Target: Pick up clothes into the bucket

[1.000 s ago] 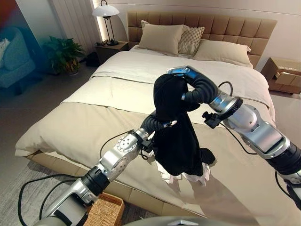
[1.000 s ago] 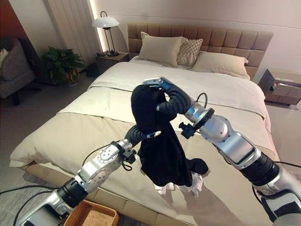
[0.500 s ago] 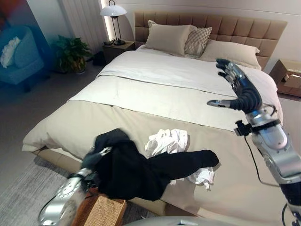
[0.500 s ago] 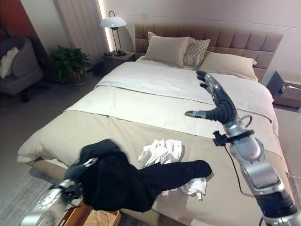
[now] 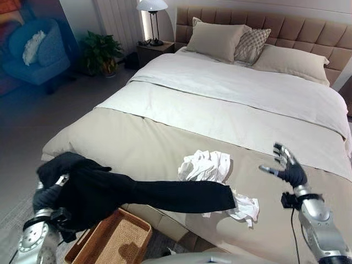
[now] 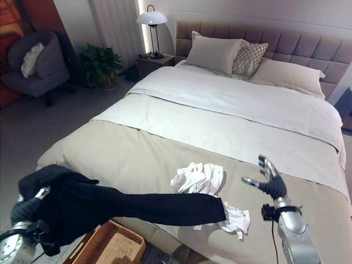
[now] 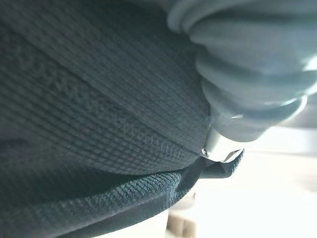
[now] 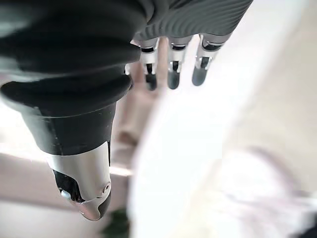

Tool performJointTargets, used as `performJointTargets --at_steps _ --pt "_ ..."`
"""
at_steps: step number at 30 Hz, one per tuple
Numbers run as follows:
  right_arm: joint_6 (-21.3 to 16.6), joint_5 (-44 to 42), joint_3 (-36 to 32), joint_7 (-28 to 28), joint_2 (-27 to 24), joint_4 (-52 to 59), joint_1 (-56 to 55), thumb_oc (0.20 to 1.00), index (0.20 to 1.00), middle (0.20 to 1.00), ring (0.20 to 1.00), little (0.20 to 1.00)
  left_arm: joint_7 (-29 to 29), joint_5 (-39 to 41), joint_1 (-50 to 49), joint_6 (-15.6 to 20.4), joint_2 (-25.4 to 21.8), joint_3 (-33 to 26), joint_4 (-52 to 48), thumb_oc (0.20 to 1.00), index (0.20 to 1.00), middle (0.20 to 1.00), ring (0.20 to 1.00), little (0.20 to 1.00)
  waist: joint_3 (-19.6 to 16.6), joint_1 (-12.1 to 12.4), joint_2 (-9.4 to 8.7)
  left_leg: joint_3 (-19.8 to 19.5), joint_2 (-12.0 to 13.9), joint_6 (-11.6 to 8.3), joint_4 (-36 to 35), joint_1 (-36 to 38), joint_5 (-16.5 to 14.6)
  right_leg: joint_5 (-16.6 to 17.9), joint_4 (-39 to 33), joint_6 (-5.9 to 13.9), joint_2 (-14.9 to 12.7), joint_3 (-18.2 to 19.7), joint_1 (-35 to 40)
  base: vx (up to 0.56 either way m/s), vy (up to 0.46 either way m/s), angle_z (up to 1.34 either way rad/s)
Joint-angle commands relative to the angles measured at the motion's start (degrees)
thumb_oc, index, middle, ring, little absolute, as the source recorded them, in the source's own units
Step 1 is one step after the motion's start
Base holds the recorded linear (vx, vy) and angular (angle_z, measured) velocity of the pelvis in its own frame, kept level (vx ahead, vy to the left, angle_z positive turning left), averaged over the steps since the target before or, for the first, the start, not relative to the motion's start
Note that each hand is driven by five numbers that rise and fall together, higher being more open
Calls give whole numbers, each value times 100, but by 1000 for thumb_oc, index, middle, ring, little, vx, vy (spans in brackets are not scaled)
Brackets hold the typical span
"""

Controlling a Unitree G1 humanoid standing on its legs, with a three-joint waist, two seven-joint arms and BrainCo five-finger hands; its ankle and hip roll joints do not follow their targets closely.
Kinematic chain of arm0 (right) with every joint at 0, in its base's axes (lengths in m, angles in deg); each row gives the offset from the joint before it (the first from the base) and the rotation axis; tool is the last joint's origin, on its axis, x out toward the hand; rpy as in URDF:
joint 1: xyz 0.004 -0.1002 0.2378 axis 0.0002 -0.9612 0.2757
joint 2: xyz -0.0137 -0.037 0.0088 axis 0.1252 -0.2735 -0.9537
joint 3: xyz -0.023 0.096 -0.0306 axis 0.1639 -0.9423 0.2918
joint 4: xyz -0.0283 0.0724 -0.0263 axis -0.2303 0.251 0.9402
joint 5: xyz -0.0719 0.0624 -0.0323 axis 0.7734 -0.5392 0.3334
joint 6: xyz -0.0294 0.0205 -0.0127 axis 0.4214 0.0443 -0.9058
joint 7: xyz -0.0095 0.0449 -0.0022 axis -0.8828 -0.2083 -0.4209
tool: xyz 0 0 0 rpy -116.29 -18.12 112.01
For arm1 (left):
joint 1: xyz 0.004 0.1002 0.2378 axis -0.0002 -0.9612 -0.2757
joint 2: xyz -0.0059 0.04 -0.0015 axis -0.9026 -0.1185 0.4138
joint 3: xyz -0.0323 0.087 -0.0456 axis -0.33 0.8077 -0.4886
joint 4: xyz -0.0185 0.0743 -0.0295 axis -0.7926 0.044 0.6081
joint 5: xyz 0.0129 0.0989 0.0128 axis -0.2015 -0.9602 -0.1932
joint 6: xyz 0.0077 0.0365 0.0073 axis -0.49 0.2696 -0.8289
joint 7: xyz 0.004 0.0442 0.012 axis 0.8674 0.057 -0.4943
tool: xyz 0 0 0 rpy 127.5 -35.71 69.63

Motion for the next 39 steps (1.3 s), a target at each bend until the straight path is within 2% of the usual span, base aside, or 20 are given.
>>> performJointTargets --at_steps 1,11,16,20,28,31,36,39 --pt "-79 429 123 -213 -17 -357 279 1000 1000 1000 1000 1000 224 -33 498 828 -626 -665 -444 200 200 200 200 200 -60 138 -75 -126 -85 129 224 -29 -269 259 317 194 -237 -128 -395 -30 7 6" --pt "81 1125 672 -514 350 -3391 414 1000 1000 1000 1000 1000 663 -124 864 1447 -1066 -1247 -1024 200 200 200 200 200 121 263 -121 -305 -99 73 235 -158 -209 261 286 196 -241 -322 -420 -17 -3 11" --pt "125 1246 802 -547 405 -4274 441 1000 1000 1000 1000 1000 697 -125 961 1559 -1227 -1308 -1171 200 200 200 200 200 161 271 -117 -341 -109 58 232 -172 -205 259 283 197 -239 -378 -424 -5 2 8" --pt "125 1228 814 -551 443 -4549 428 1000 1000 1000 1000 1000 729 -175 989 1558 -1361 -1288 -1113 200 200 200 200 200 184 247 -111 -350 -98 51 233 -176 -207 255 282 199 -243 -394 -433 0 0 2" --pt "106 1117 869 -561 523 -4636 441 1000 1000 1000 1000 1000 750 -139 954 1501 -1262 -1190 -802 200 200 200 200 200 225 247 -104 -362 -88 42 233 -175 -203 237 292 194 -241 -406 -428 0 0 0" --pt "90 1094 904 -553 533 -4579 494 1000 1000 1000 1000 1000 688 -114 857 1424 -1123 -1087 -663 200 200 200 200 200 237 263 -115 -371 -87 40 240 -181 -201 236 294 193 -235 -425 -431 -4 -2 2" --pt "82 1060 910 -583 545 -4415 575 1000 1000 1000 1000 1000 620 -100 621 1245 -530 -788 -450 200 200 200 200 200 285 324 -159 -407 -85 48 257 -211 -197 233 296 185 -237 -456 -443 -6 -2 5" --pt "93 1067 891 -602 533 -4346 572 1000 1000 1000 1000 1000 600 -149 506 1184 -374 -759 -468 200 200 200 200 200 300 339 -169 -414 -87 53 269 -228 -198 231 304 186 -236 -476 -451 -10 2 5"
